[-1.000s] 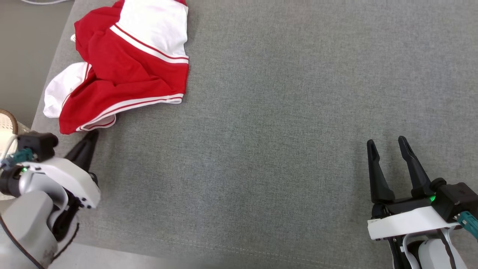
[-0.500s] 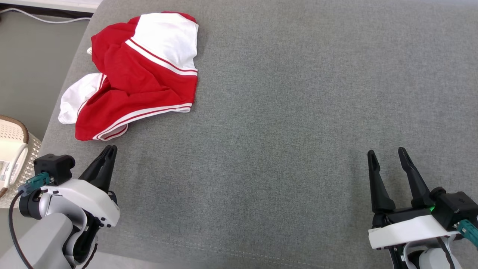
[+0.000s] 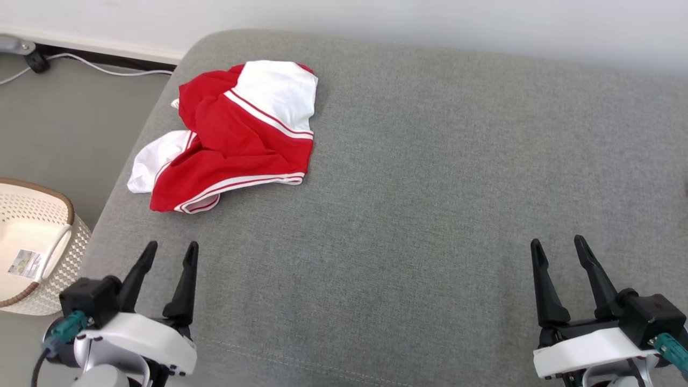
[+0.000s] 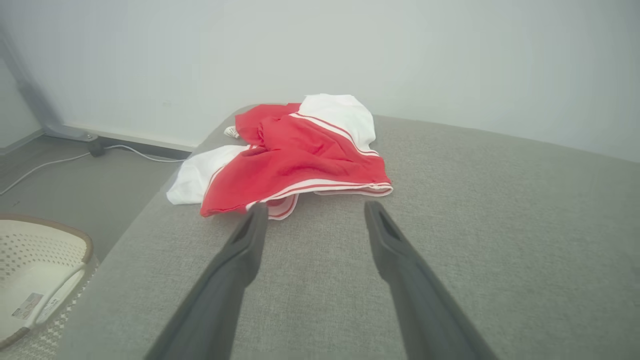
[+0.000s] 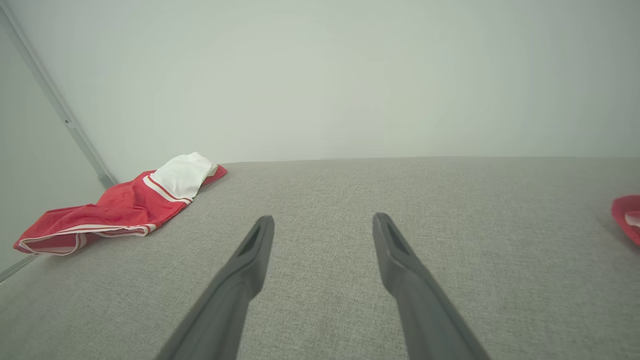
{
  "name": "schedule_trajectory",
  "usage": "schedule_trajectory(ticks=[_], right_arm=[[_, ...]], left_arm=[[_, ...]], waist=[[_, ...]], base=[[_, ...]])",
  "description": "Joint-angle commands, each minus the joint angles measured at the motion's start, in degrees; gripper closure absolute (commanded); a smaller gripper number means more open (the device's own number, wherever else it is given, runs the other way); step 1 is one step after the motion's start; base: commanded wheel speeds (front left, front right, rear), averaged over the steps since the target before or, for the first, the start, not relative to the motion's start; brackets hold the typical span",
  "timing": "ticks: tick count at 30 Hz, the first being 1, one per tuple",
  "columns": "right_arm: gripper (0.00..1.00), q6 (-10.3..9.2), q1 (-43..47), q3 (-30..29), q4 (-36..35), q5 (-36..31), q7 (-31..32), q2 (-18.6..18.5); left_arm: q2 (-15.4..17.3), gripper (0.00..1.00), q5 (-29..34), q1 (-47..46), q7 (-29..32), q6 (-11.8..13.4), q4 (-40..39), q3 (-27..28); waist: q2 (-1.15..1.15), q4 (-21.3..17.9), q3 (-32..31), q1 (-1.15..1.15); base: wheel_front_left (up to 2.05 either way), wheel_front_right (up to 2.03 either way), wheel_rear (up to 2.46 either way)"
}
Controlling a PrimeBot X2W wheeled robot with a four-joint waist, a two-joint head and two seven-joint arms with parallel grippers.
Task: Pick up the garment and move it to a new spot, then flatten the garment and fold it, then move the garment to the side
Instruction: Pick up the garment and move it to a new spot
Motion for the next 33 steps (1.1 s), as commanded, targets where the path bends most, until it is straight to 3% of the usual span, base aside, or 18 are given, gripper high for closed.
schedule_trajectory(ticks=[1, 11, 17, 33], right_arm=[[0.0, -0.01, 0.23, 1.05, -1.02, -0.53, -0.45, -0.31], [0.0, -0.01, 5.38, 0.47, -2.31, -0.34, 0.67, -0.31], [0.0, -0.01, 8.61, -0.36, -3.37, 0.67, 1.08, -0.31], [0.0, -0.01, 10.14, -0.24, -5.11, 1.37, 2.07, -0.31]], left_arm=[[2.08, 0.0, 1.7, 0.76, -0.59, 1.25, -3.14, 2.61], [3.09, 0.0, 4.04, 7.47, 0.02, 6.25, -9.75, 1.47], [4.09, 0.0, 4.42, 9.7, 1.11, 7.88, -11.97, 0.92], [4.8, 0.0, 4.88, 10.32, 2.65, 8.99, -14.49, -0.19]], waist=[[0.0, 0.63, -2.08, 0.0], [0.0, 0.75, -7.88, 0.0], [0.0, 1.16, -10.31, 0.0], [0.0, 1.69, -10.64, 0.0]], base=[[0.0, 0.0, 0.0], [0.0, 0.0, 0.0], [0.0, 0.0, 0.0], [0.0, 0.0, 0.0]])
